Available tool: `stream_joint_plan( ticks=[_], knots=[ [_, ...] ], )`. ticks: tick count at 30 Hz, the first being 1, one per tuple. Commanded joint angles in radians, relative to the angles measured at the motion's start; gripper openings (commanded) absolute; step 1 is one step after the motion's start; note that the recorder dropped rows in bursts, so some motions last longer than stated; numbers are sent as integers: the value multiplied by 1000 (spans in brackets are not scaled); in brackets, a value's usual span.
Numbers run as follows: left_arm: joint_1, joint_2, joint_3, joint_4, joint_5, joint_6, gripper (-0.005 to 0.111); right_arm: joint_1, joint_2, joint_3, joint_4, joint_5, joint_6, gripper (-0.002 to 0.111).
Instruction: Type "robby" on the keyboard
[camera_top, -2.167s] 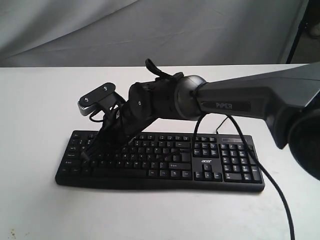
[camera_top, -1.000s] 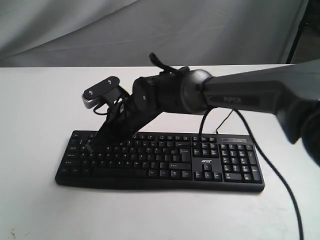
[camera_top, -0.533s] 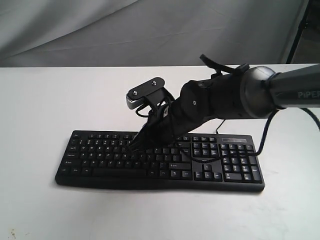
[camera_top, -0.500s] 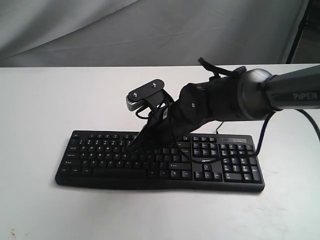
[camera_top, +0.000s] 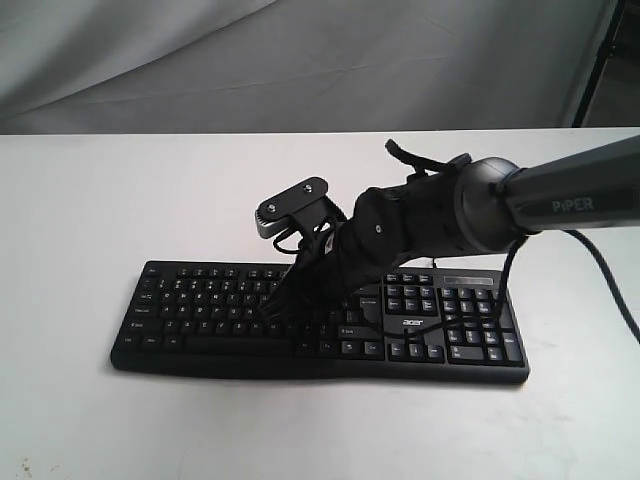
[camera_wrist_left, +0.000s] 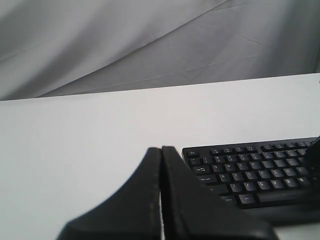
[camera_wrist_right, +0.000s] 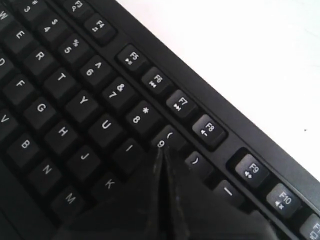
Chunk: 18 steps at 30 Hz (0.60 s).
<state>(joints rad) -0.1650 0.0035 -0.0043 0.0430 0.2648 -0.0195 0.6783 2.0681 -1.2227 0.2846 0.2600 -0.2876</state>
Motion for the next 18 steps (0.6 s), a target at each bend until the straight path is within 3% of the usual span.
stream_joint_plan(
  ticks=[1,8,13,18],
  knots=[
    [-6,-3,4,5,-7,-3,0,-7,7,6,-8,-5,-3,0],
    [-6,-3,4,5,-7,-3,0,0,-68,-6,-26,35,-3,0],
    [-6,-3,4,5,-7,-3,0,62,-85,-69,-43,110,-3,0],
    [-6,-3,4,5,-7,-3,0,119,-66,-71,-27,66,0,0]
  ],
)
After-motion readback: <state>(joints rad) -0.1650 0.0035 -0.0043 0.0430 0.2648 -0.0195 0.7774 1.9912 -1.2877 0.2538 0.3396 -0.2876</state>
